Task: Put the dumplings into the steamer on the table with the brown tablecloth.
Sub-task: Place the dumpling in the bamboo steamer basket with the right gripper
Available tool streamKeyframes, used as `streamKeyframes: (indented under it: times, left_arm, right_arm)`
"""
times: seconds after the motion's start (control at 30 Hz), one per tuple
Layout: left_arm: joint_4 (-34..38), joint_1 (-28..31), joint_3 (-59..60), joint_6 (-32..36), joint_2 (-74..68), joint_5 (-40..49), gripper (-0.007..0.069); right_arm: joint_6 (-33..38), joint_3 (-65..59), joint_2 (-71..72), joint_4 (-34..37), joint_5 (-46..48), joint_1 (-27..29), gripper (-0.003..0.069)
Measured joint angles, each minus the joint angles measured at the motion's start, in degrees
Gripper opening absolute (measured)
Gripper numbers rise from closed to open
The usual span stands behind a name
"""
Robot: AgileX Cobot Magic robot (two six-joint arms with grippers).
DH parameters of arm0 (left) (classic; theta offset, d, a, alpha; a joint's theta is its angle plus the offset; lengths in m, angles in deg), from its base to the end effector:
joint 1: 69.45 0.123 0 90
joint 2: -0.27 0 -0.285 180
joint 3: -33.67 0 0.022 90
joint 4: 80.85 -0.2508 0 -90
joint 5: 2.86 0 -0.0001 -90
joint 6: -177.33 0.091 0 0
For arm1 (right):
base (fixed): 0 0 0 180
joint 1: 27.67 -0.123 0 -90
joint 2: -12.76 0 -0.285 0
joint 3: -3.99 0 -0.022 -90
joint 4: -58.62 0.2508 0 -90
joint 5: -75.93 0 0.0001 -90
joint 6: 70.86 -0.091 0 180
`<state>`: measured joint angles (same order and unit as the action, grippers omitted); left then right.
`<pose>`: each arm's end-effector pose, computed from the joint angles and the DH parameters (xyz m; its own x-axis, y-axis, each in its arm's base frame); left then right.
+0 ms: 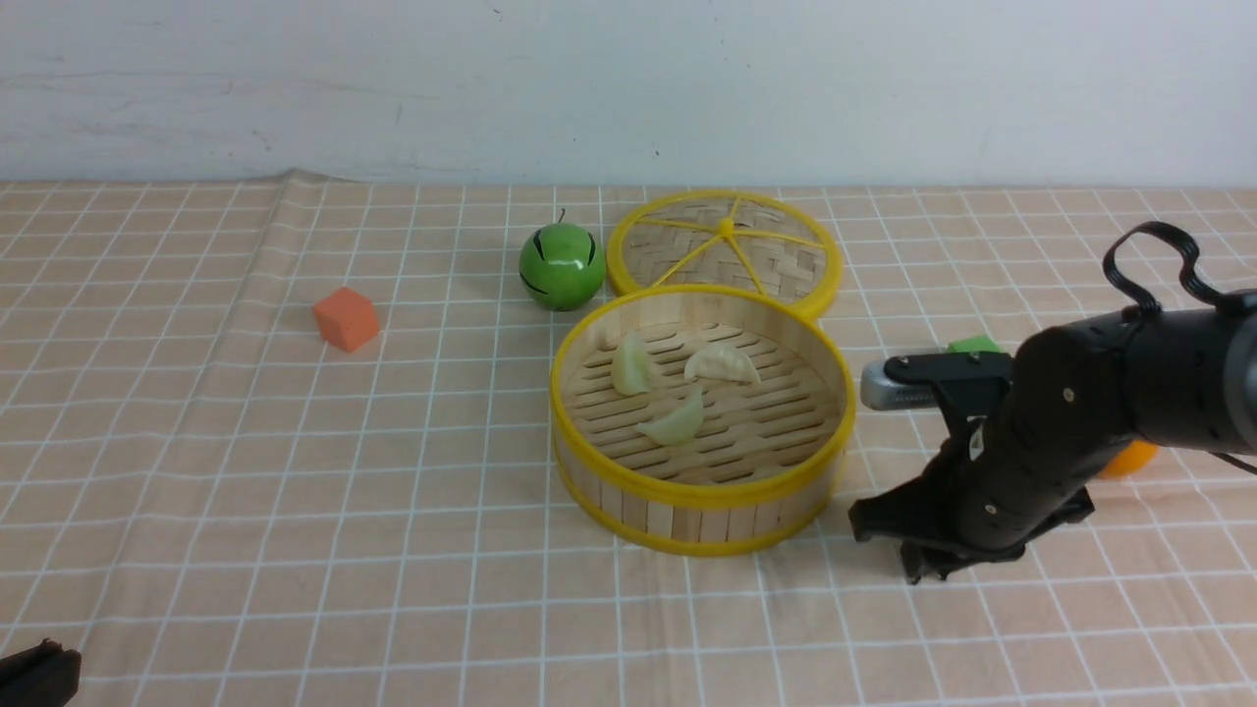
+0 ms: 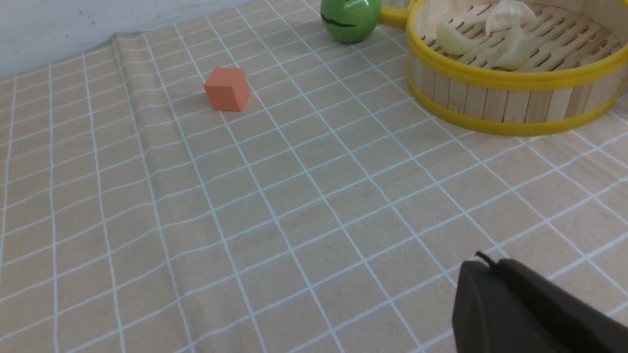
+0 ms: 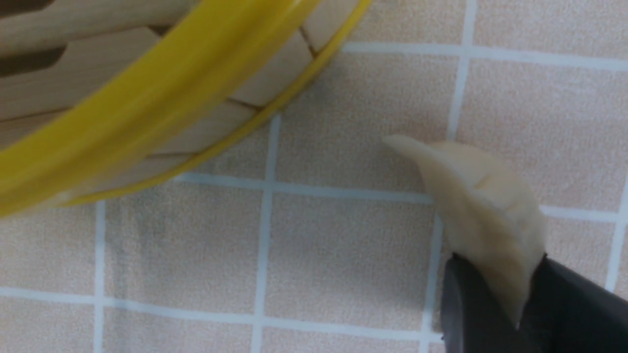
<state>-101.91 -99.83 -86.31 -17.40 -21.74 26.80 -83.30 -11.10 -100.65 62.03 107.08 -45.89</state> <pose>0.0644 -0.0190 0.2556 -0.2714 0.2341 -0.9336 0.3722 0.9200 0.1225 0.3361 0.1136 0.1603 -0.9440 -0.0320 -0.3284 -0.0754 0.9899 0.1201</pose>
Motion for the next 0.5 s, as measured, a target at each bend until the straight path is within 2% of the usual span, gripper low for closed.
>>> streamKeyframes:
  times: [0.23, 0.5]
  left_arm:
    - [0.0, 0.0, 0.0, 0.0, 0.0, -0.1, 0.0012]
    - [0.0, 0.0, 0.0, 0.0, 0.0, -0.4, 0.0016]
  right_arm:
    - [1.1, 2.7, 0.1, -1.3, 5.1, 0.0, 0.0140]
    - [8.0, 9.9, 8.0, -3.4, 13.7, 0.0, 0.0140]
